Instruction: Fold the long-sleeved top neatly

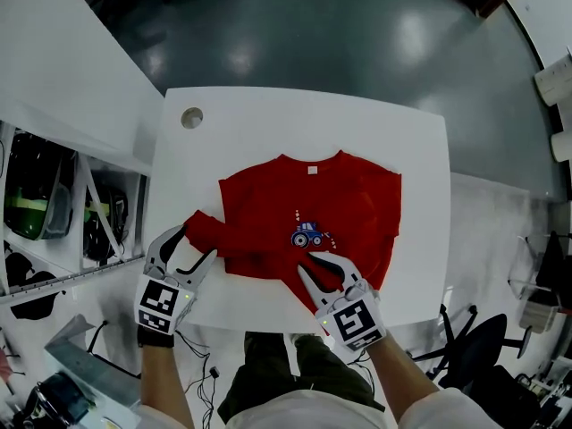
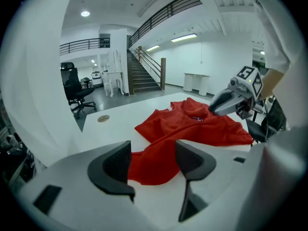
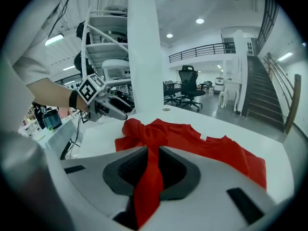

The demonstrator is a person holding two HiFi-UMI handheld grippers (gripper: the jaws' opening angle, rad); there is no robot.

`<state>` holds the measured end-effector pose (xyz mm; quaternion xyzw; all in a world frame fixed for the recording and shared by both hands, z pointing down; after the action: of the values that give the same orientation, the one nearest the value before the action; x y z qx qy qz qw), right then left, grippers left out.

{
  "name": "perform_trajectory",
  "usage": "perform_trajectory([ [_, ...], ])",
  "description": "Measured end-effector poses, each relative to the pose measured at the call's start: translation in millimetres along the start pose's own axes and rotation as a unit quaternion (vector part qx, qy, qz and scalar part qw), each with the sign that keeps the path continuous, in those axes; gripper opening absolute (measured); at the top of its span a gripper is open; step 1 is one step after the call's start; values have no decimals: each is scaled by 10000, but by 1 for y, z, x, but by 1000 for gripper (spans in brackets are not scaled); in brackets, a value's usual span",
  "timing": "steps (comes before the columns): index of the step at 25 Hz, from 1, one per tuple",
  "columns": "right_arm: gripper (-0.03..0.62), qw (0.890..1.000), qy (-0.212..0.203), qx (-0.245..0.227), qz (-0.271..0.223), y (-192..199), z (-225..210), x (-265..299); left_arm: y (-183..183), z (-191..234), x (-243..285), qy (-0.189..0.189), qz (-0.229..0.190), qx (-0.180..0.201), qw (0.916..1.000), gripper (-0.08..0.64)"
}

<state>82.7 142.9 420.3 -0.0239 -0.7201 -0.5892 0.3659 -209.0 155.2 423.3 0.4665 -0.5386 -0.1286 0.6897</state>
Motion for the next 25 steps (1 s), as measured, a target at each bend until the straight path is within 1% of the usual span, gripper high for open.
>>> perform_trajectory([
  [2, 80, 10000, -11, -11, -2, -4, 0, 7, 2, 12, -6, 65, -126, -273, 9995, 288],
  [3, 78, 10000, -11, -13, -4, -6, 0, 10, 4, 18, -6, 15, -104, -367, 9993, 288],
  [4, 77, 10000, -10, -14, -4, -8, -1, 13, 7, 23, -4, -89, 2, -403, 9991, 283],
  [7, 74, 10000, -26, -15, 16, -11, 0, 19, 19, 39, 10, -448, 547, -432, 9966, 258],
  [8, 72, 10000, -29, -20, 32, -12, 0, 20, 21, 44, 15, -448, 665, -519, 9954, 246],
  [10, 72, 10000, -23, -26, 81, -12, 1, 26, 24, 51, 25, -262, 810, -681, 9940, 228],
  [14, 71, 9999, 16, 18, 163, -12, -1, 35, 28, 53, 42, 79, 1188, -521, 9915, 201],
  [16, 67, 9998, 36, 51, 182, -12, -4, 40, 29, 52, 50, 227, 1350, -408, 9897, 141],
  [18, 66, 9998, 60, 72, 197, -14, -5, 45, 28, 51, 54, 306, 1503, -173, 9880, 46],
  [20, 64, 9997, 75, 75, 201, -17, -7, 47, 25, 52, 56, 360, 1567, -52, 9870, 35],
  [22, 62, 9997, 84, 69, 207, -20, -9, 49, 20, 58, 54, 371, 1491, -96, 9881, 32],
  [25, 61, 9997, 96, 65, 217, -25, -13, 53, 11, 71, 49, 246, 1325, -164, 9907, 31],
])
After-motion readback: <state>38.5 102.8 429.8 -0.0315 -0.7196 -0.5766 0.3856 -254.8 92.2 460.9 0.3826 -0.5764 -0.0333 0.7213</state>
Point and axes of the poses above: the fingertips, and each gripper's own axes: x forward along the fingers, z to its left, y out of its underside, the point moved 9 cm from there along -x, backward along the fingers
